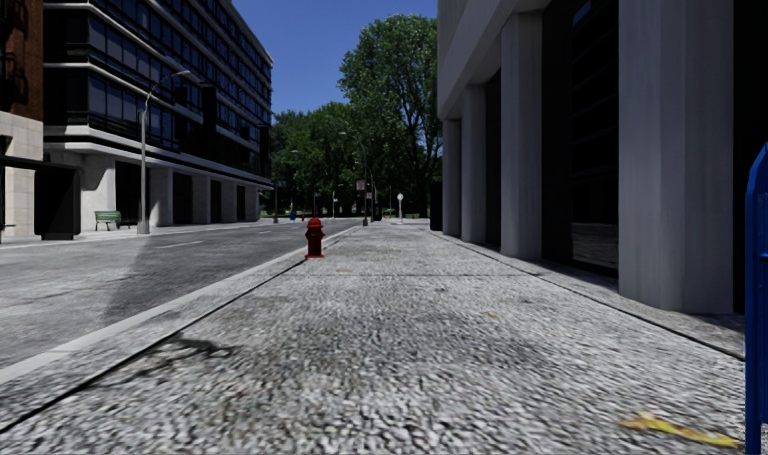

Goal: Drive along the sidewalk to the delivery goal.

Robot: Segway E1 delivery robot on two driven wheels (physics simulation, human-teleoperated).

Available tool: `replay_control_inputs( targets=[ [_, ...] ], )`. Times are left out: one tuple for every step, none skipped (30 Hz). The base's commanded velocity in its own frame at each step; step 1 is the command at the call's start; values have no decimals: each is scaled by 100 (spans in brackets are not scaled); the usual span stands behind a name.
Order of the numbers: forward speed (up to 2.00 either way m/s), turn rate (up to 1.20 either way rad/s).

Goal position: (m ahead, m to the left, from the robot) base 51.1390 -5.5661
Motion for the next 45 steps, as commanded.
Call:
replay_control_inputs(
  targets=[
    [200, 0],
    [200, 0],
    [200, 0],
    [200, 0],
    [200, 0],
    [200, 0],
    [200, 0],
    [200, 0],
    [200, 0],
    [200, 0],
    [200, 0],
    [200, 0],
    [200, 0],
    [200, 0],
    [200, 0],
    [200, 0],
    [200, 0],
    [200, 0],
    [200, 0],
    [200, 0],
    [200, 0],
    [200, 0],
    [200, 0],
    [200, 0],
    [200, 0],
    [200, 0],
    [200, 0],
    [200, 0],
    [200, 0],
    [200, 0],
    [200, 0],
    [200, 0],
    [200, 0],
    [200, 0],
    [200, 0],
    [200, 0],
    [200, 0],
    [200, 0],
    [200, 0],
    [200, 0],
    [200, 0],
    [200, 0],
    [200, 0],
    [200, 0],
    [200, 0]
  ],
)
